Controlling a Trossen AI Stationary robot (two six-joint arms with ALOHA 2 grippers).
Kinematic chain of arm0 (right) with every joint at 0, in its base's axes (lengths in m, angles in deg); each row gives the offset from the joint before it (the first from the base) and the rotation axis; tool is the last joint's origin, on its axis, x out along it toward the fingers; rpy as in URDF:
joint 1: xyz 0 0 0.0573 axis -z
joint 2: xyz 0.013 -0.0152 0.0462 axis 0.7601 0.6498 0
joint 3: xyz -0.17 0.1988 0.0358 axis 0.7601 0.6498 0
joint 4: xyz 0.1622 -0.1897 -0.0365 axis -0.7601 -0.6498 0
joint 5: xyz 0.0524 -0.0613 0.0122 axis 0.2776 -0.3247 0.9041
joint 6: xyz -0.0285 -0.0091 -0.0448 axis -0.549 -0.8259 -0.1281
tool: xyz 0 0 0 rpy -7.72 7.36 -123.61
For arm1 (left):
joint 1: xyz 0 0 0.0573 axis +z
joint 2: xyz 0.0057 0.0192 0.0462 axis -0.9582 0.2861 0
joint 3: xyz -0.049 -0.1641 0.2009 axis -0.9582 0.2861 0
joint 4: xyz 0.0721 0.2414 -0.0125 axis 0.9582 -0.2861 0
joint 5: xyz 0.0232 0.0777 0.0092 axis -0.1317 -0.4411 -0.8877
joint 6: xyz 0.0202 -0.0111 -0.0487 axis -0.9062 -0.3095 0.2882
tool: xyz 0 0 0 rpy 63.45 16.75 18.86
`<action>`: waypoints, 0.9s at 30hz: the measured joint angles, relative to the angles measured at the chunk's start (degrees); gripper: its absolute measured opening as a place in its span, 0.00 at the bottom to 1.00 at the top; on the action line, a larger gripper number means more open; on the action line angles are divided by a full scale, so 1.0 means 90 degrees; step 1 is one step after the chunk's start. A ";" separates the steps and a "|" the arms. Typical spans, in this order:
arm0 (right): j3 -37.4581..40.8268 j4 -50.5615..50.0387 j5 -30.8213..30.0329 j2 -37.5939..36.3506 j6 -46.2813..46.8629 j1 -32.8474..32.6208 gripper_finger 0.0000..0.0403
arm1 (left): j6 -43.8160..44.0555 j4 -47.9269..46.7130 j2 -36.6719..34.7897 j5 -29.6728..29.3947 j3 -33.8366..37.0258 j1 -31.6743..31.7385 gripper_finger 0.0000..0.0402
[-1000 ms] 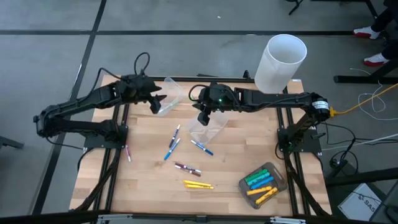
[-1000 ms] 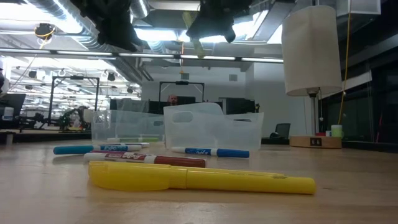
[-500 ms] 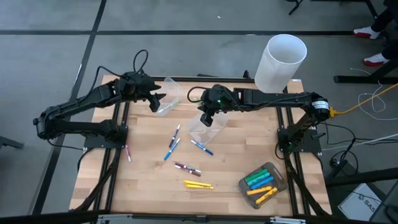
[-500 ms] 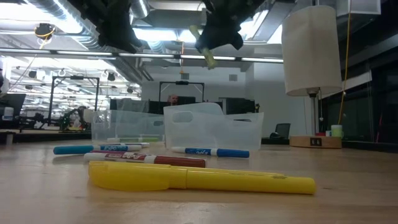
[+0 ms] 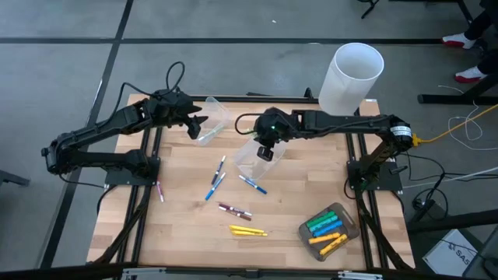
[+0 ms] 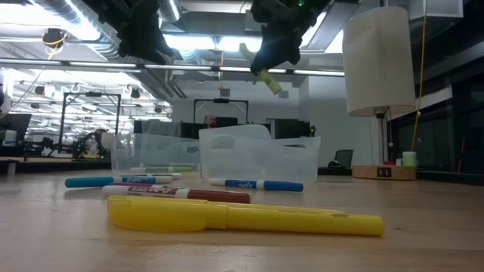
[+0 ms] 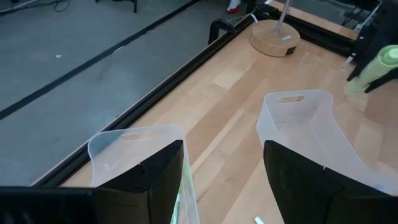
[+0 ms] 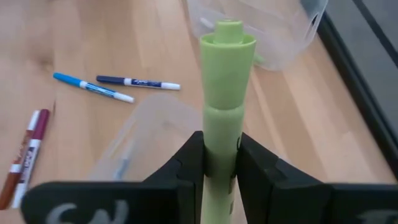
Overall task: Pick & Place Markers
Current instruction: Put the light green highlighter into the black bin
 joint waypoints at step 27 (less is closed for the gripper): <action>0.0000 0.1586 0.0411 0.0053 -0.0362 0.0637 0.17 | 0.0021 0.0044 0.0293 0.0068 0.0000 0.0331 0.54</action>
